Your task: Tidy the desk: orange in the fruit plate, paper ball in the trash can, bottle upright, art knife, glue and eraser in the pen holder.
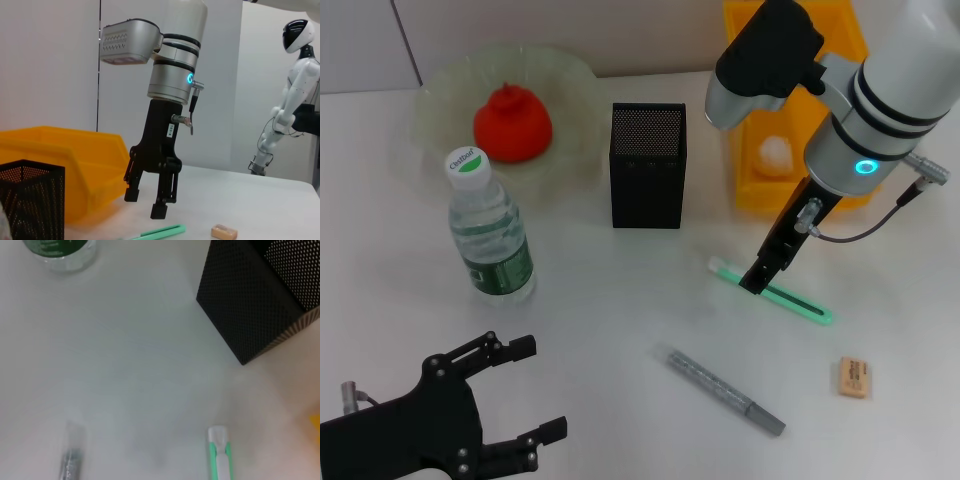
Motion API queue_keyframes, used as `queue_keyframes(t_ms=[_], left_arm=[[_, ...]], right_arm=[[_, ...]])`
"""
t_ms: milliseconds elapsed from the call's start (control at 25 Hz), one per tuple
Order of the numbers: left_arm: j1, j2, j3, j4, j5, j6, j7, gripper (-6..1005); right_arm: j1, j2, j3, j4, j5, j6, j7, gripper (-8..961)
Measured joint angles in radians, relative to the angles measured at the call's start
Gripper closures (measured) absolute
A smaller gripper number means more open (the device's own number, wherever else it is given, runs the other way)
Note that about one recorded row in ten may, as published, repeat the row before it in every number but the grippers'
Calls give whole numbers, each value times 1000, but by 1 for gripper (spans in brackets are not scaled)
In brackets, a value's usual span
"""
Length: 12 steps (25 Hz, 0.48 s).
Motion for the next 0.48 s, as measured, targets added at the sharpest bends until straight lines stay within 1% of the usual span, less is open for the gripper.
queue_keyframes(t_ms=[480], left_arm=[[-1, 0, 3, -4, 0, -1, 0, 140]], right_arm=[[13, 0, -4, 65, 24, 70, 0, 279]])
